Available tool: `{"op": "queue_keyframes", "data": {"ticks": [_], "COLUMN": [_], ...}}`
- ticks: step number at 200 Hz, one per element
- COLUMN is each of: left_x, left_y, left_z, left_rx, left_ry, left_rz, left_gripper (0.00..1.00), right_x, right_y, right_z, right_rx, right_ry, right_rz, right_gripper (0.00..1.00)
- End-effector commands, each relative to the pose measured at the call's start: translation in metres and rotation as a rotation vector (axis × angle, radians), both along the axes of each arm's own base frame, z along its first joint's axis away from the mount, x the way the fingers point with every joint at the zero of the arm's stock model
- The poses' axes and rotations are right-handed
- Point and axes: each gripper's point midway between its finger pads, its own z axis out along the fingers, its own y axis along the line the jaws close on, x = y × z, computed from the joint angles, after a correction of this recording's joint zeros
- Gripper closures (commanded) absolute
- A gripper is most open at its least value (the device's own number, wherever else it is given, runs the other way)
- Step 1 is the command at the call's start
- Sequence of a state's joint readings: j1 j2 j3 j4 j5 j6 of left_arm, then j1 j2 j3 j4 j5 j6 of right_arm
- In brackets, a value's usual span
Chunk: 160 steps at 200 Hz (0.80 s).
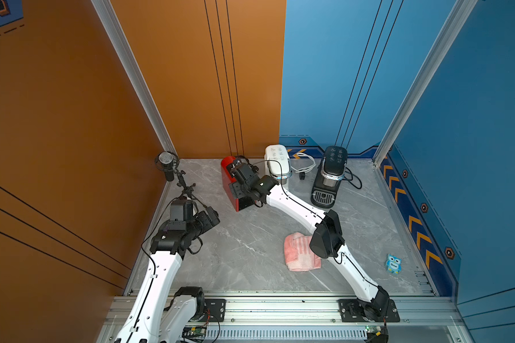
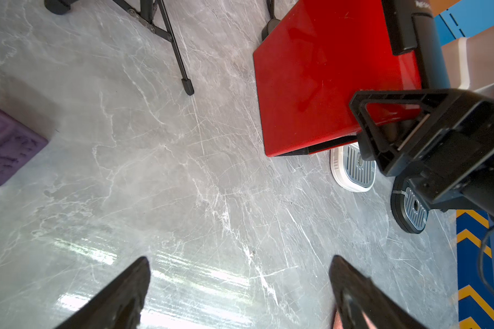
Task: Wipe the surface of a coffee machine
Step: Move the coffee machine to the center of the board.
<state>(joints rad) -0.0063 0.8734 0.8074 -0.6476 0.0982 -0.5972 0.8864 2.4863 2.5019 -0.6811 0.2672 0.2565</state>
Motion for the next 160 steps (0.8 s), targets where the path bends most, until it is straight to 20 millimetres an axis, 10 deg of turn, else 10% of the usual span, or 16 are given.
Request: {"op": "queue_keyframes", "data": {"ticks": [1, 67, 160], "left_x": [-0.001, -0.001, 0.002], "left_y": [0.005, 0.006, 0.001], "left_z": [0.0, 0.005, 0.007], "left_rx": [0.028, 0.024, 0.001], "left_ry": [0.002, -0.012, -0.01], "left_rz": [0.006, 0.012, 0.002], "left_gripper": [0.01, 0.01, 0.01], "right_x": [-0.021, -0.041, -0.09], "right_y": [0.014, 0.01, -0.007], "right_z": [0.008, 0.029, 0.054], "right_rx": [0.032, 0.022, 0.059], "right_ry": [0.02, -0.028, -0.011], "right_rz": [0.048, 0.026, -0.022], "right_gripper": [0.46, 0.64, 0.64]}}
